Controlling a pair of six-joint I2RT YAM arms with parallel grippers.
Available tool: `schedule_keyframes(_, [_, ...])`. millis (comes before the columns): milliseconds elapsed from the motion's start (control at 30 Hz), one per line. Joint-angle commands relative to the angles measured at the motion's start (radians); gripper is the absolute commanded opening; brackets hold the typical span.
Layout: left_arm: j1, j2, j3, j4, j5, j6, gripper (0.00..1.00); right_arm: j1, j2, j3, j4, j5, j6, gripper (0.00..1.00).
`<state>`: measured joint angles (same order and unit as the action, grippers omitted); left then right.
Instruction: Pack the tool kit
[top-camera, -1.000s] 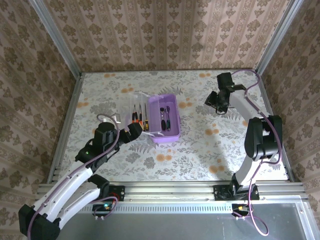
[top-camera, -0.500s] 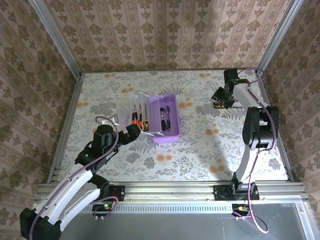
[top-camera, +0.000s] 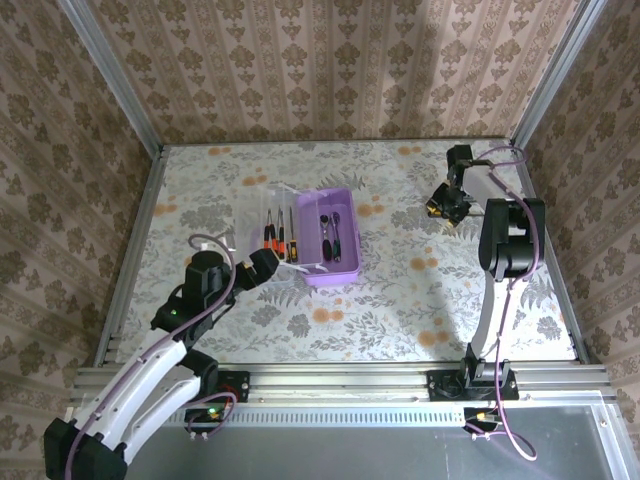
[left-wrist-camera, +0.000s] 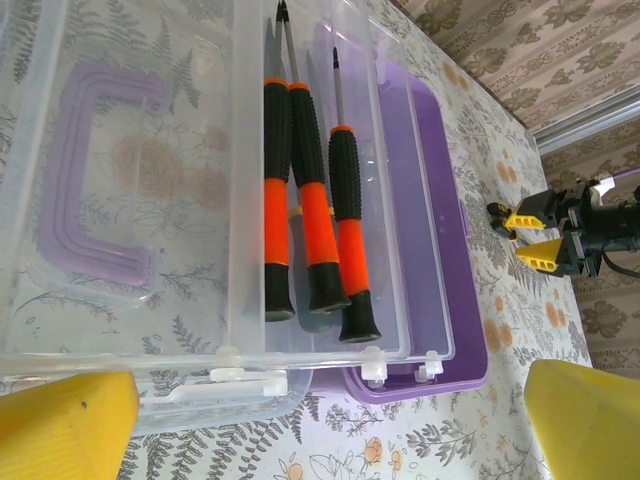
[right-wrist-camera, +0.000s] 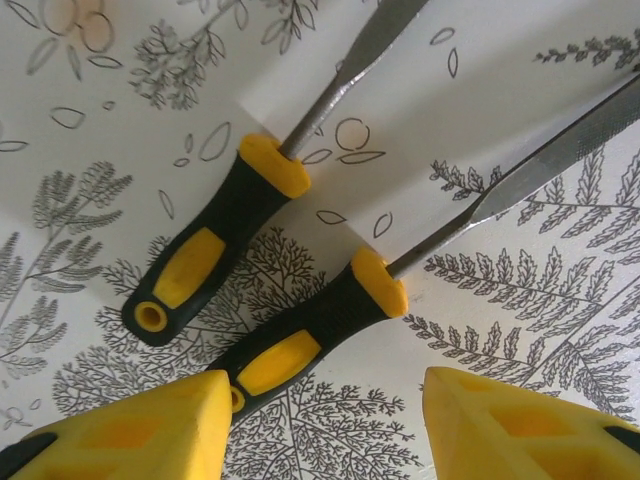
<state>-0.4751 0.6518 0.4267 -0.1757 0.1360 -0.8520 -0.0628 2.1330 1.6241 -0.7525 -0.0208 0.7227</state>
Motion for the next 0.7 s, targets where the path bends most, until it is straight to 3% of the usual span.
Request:
schedule_keyframes(0, [0.012, -0.021, -0.024, 0.030, 0.029, 0.001, 1.00, -0.008, 0.011, -0.016, -0.026, 0.040, 0.029, 0.55])
schedule_keyframes(333, [0.046, -0.043, -0.006, -0.009, 0.054, 0.016, 1.00, -0.053, -0.120, -0.232, 0.069, 0.003, 0.021, 0.51])
schedule_keyframes(667, [0.046, -0.050, -0.002, -0.014, 0.056, 0.010, 1.00, -0.079, -0.113, -0.171, 0.040, -0.019, -0.018, 0.52])
